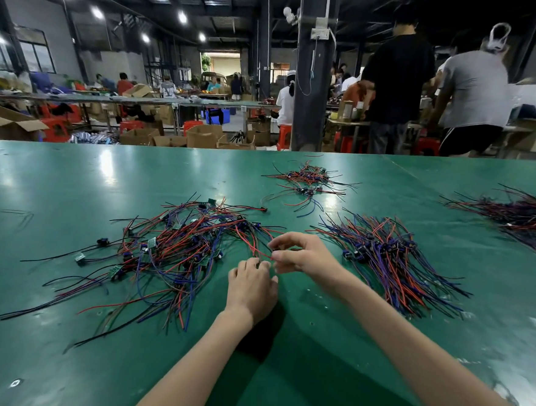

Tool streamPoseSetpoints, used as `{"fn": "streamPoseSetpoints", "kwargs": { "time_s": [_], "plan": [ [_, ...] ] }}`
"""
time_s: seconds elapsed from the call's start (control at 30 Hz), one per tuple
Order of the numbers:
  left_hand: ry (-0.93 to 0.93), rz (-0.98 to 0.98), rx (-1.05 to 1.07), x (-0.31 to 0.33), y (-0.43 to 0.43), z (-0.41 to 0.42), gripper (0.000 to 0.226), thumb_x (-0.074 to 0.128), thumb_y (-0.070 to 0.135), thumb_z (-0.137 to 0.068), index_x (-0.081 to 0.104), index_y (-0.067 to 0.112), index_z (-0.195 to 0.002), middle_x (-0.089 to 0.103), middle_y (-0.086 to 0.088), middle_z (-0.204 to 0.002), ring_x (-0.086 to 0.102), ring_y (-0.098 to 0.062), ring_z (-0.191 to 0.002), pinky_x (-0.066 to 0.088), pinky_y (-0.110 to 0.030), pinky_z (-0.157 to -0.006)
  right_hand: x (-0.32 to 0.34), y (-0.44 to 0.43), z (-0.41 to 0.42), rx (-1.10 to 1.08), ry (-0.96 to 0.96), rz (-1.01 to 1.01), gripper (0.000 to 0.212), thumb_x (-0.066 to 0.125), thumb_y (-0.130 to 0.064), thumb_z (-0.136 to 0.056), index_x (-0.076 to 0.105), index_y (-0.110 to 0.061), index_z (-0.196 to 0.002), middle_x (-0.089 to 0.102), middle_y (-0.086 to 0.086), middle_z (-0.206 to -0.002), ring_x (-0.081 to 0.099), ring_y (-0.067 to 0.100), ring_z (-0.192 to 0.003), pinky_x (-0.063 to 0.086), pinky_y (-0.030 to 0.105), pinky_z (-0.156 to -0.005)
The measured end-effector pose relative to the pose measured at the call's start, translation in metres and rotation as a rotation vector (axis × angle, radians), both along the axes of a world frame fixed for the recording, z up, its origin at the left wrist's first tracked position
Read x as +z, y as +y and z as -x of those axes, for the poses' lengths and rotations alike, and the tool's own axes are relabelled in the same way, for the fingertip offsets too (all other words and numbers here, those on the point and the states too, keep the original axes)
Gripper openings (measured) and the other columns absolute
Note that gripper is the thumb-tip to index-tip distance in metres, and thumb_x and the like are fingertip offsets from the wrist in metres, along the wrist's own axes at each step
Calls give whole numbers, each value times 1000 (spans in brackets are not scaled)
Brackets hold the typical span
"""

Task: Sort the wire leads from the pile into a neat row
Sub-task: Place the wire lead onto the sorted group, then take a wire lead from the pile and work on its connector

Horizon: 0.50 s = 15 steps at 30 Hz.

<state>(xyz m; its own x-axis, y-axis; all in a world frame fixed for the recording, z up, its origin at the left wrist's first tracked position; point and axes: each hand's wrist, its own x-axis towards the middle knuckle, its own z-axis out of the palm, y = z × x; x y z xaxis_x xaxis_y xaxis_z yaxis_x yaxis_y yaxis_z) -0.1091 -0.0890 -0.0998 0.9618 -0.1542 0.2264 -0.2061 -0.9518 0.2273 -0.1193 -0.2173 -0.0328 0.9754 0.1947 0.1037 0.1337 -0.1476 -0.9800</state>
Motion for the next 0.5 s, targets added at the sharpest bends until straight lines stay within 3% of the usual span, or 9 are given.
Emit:
{"fn": "streamPoseSetpoints", "kwargs": {
  "time_s": [0.07, 0.17, 0.2, 0.27, 0.33, 0.4, 0.43, 0.5],
  "plan": [
    [-8, -1, 0, 0, -2, 1, 39, 39, 37, -97, 48, 18, -129, 45, -5, -137, 38, -24, -127, 27, -37, -104, 5, -14, -5, -37, 92, 8, 12, 60, 8, -86, 63, 0, -95, 58, 8, -69, 58, 13, -53, 56, 23, -59],
    [-16, 3, 3, 0, -1, 2, 37, 38, 36, -97, 49, 18, -126, 46, -4, -135, 38, -24, -126, 27, -36, -103, 20, -29, -28, -161, 183, -21, 14, 59, 7, -86, 63, 9, -99, 59, 11, -69, 57, 15, -56, 56, 22, -54],
    [-21, 2, 0, 0, -1, 3, 36, 38, 36, -97, 49, 18, -126, 46, -4, -136, 38, -24, -126, 26, -36, -103, 28, -33, -40, -214, 182, -85, 24, 60, 6, -87, 59, 14, -109, 61, 14, -76, 59, 17, -62, 58, 23, -59],
    [-27, 6, -20, 2, 0, 4, 38, 37, 37, -98, 47, 18, -129, 43, -4, -139, 36, -24, -128, 25, -36, -105, 43, -42, -65, -248, 152, -212, 56, 63, -2, -88, 40, 7, -137, 60, 21, -113, 63, 26, -95, 54, 33, -91],
    [-14, 15, -33, 2, 1, 4, 40, 36, 36, -99, 45, 18, -133, 41, -5, -141, 34, -24, -130, 24, -36, -107, 48, -49, -87, -181, 176, -211, 88, 66, -18, -88, 6, -14, -153, 30, 16, -152, 37, 32, -135, 29, 44, -114],
    [-13, 17, -34, 3, 1, 4, 41, 36, 36, -99, 44, 17, -134, 42, -4, -141, 34, -23, -130, 23, -36, -108, 42, -52, -99, -168, 243, -59, 99, 66, -31, -88, -8, -22, -152, 9, 11, -160, 21, 33, -143, 21, 47, -117],
    [-14, 15, -28, 3, 0, 4, 40, 36, 36, -99, 45, 17, -133, 43, -3, -140, 34, -23, -130, 24, -36, -108, 34, -51, -102, -185, 256, 47, 96, 65, -33, -88, -5, -19, -153, 9, 11, -160, 25, 33, -142, 24, 47, -116],
    [-18, 1, -18, 3, -2, 3, 38, 36, 35, -99, 49, 15, -129, 45, -3, -137, 36, -22, -128, 25, -37, -106, 14, -44, -104, -230, 216, 263, 81, 63, -32, -91, 15, -6, -151, 26, 15, -154, 44, 30, -129, 36, 45, -110]
  ]
}}
